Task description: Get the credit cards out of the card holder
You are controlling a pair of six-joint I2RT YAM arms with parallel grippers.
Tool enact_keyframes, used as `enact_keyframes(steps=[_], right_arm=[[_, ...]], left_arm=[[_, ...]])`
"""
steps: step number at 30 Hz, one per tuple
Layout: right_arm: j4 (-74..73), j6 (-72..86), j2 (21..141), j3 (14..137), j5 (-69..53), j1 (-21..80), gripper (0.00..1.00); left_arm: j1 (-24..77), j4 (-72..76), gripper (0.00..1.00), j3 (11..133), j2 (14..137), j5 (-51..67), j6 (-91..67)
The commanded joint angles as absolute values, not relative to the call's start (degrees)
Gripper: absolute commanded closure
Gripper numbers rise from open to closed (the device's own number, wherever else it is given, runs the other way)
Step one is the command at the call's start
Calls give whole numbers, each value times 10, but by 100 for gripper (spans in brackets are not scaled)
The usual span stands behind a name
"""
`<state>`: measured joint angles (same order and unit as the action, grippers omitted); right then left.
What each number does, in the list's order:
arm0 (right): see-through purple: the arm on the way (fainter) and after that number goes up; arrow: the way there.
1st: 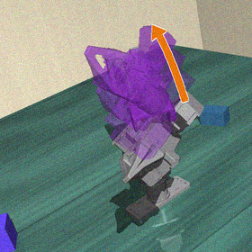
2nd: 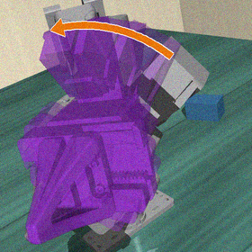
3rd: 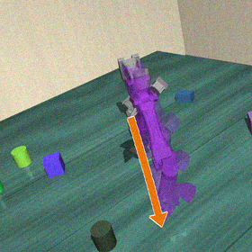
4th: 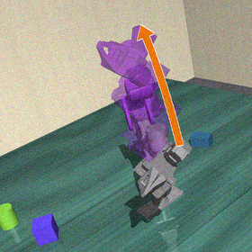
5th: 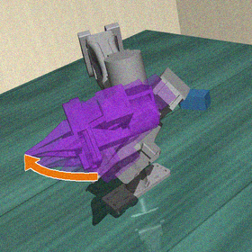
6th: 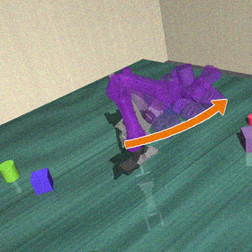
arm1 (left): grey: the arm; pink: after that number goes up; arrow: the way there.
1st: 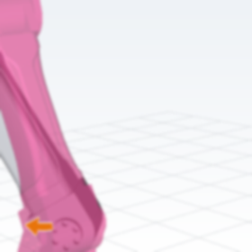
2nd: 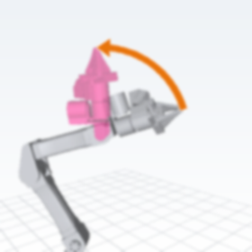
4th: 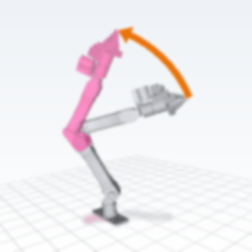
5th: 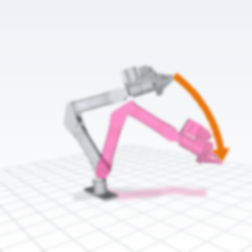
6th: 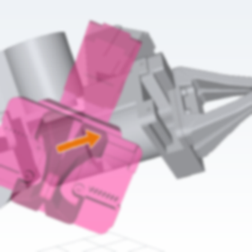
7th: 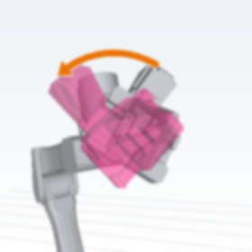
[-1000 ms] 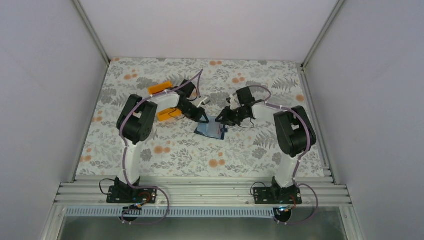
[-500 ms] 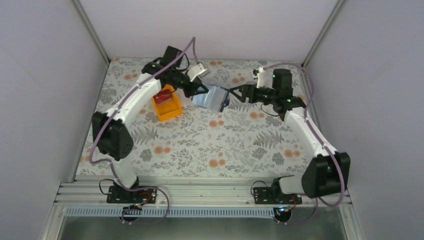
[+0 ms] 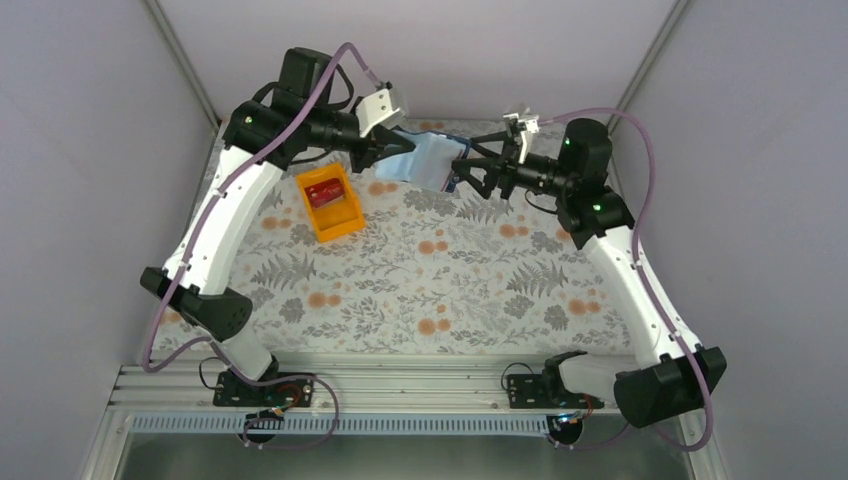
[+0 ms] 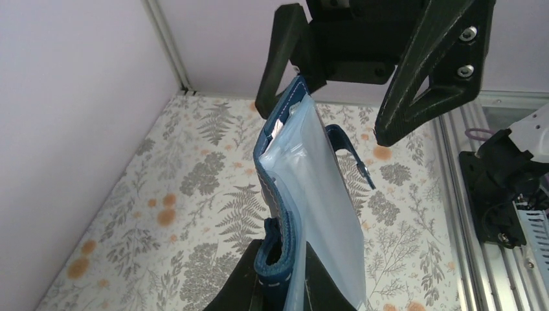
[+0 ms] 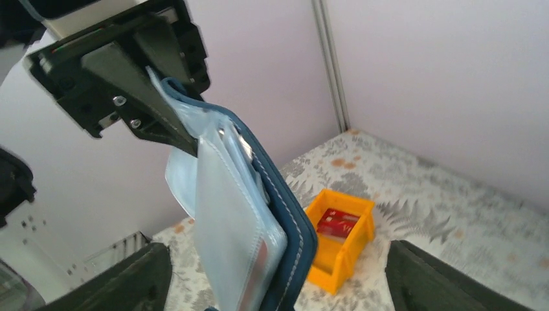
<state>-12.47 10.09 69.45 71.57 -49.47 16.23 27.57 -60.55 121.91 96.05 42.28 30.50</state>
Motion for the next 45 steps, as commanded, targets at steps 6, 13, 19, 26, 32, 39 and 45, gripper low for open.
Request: enact_keyframes(steps=[6,13,19,26,32,39,45], right_arm=[[-166,25,685,759,-542,165,46],[-174,19,686,770,-568,166,54],[-178,19,691,769,-555,167,56],[-182,9,693,772,-549,167,64],[-172,-5,708,775,-640,185,63],[-149,-2,694,772,-657,211,68],[-155,27,699,782,-624,219,96]], left_arm=[[281,-662,98,1298,955,472,335],[283,-669,98,1304,952,483,341],[292,-675,98,1308,957,501,347],[299,-677,98,1316,965,533,354],[309,-674,97,1318,979,551,355],[309,-665,98,1304,981,539,351],[309,-628,98,1282,980,491,314]])
